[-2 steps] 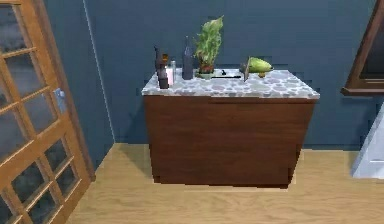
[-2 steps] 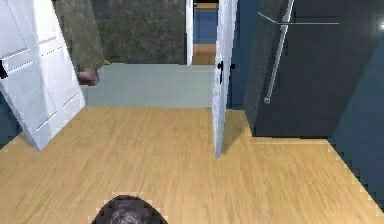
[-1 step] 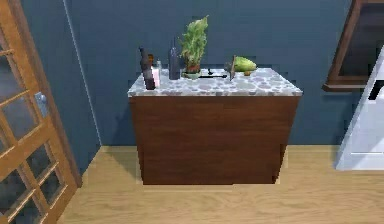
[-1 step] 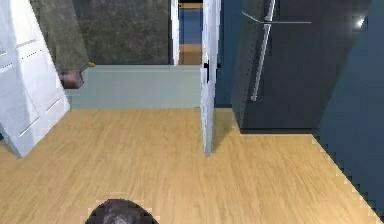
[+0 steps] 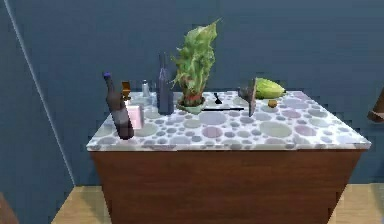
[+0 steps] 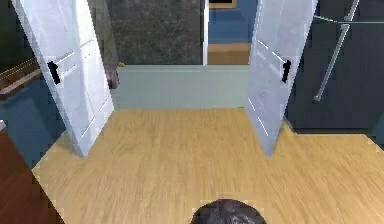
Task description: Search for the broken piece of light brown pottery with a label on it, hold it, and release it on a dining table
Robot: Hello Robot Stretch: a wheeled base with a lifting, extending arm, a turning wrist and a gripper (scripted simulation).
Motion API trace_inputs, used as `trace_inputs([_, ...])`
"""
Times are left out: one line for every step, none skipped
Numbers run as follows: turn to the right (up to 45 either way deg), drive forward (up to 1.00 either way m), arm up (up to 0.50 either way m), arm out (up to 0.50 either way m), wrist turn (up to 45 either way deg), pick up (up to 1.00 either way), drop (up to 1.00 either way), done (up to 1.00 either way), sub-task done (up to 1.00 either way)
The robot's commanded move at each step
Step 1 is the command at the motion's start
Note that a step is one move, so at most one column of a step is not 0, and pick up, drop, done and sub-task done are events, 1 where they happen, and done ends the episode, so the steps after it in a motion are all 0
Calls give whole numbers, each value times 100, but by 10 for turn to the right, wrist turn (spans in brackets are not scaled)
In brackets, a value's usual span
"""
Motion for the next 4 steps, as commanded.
trace_inputs([330,0,0,0,0,0,0,0,0])
trace_inputs([0,45,0,0,0,0,0,0,0])
trace_inputs([450,0,0,0,0,0,0,0,0])
trace_inputs([60,0,0,0,0,0,0,0,0])
